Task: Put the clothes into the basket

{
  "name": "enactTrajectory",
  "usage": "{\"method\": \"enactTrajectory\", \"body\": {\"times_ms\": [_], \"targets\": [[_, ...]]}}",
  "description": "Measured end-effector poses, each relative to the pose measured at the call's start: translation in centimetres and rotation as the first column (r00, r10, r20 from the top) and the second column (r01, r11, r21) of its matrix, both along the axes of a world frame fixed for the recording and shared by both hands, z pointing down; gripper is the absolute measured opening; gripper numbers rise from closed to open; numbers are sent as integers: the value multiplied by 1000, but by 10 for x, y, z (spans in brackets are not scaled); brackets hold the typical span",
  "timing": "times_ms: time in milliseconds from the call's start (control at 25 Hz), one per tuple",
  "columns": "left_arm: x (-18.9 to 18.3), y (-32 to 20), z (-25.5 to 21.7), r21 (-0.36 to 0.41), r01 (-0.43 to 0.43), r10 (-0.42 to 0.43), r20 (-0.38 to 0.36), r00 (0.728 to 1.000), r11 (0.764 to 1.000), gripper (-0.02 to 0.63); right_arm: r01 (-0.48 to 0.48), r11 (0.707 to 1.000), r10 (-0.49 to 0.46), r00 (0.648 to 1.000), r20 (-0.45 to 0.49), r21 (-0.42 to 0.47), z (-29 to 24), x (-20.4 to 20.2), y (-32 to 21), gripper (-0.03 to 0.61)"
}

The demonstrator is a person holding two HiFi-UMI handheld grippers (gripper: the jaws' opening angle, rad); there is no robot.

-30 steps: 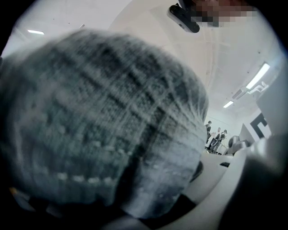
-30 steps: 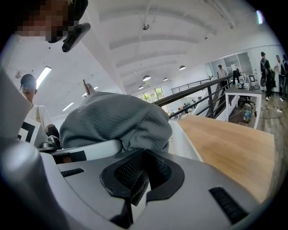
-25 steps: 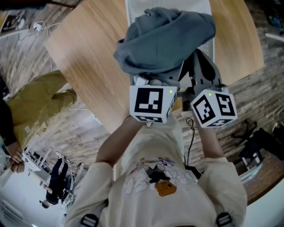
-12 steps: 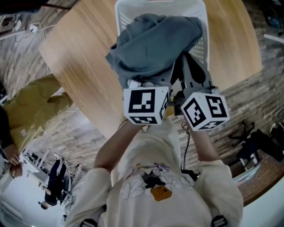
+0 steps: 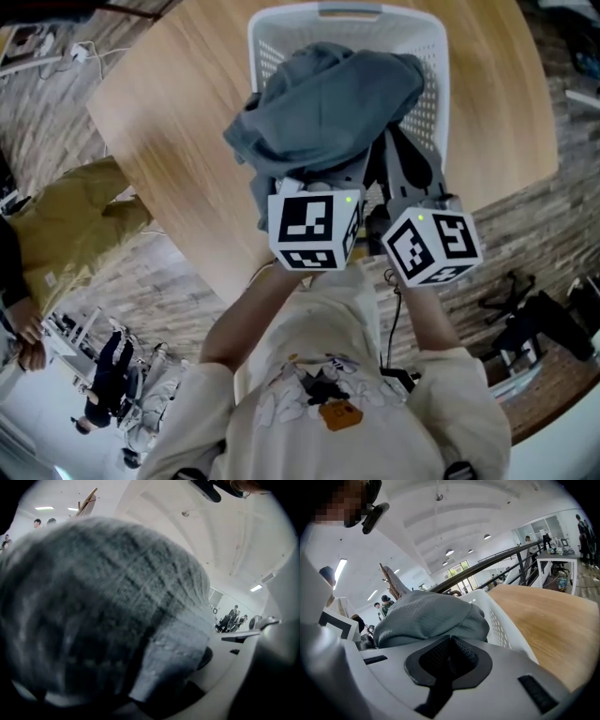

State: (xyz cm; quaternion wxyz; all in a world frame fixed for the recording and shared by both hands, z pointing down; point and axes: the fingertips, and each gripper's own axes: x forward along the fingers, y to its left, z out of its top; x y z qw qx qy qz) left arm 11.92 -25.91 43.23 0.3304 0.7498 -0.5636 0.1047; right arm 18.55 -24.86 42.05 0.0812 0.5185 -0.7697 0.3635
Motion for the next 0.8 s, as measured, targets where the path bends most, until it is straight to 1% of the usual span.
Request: {"method": "enactTrajectory", "body": {"times_ms": [200, 280, 400, 800], "targets": [[2, -3, 15, -41, -25, 26, 21, 999, 999, 342, -1, 1000, 1, 1000, 11, -19, 7, 3, -4, 25], [3, -5, 14, -35, -30, 31, 25, 999, 999, 341, -2, 1000, 3, 1000, 15, -20, 8, 5, -7, 25], [2, -13, 8, -5, -32, 32, 24, 999, 999, 339, 1, 1000, 0, 1000, 21, -24, 9, 4, -9, 25], [-1, -8, -4, 0, -28, 28, 20, 999, 1000, 339, -13, 1000, 14, 999, 37, -28, 5, 9, -6, 25]]}}
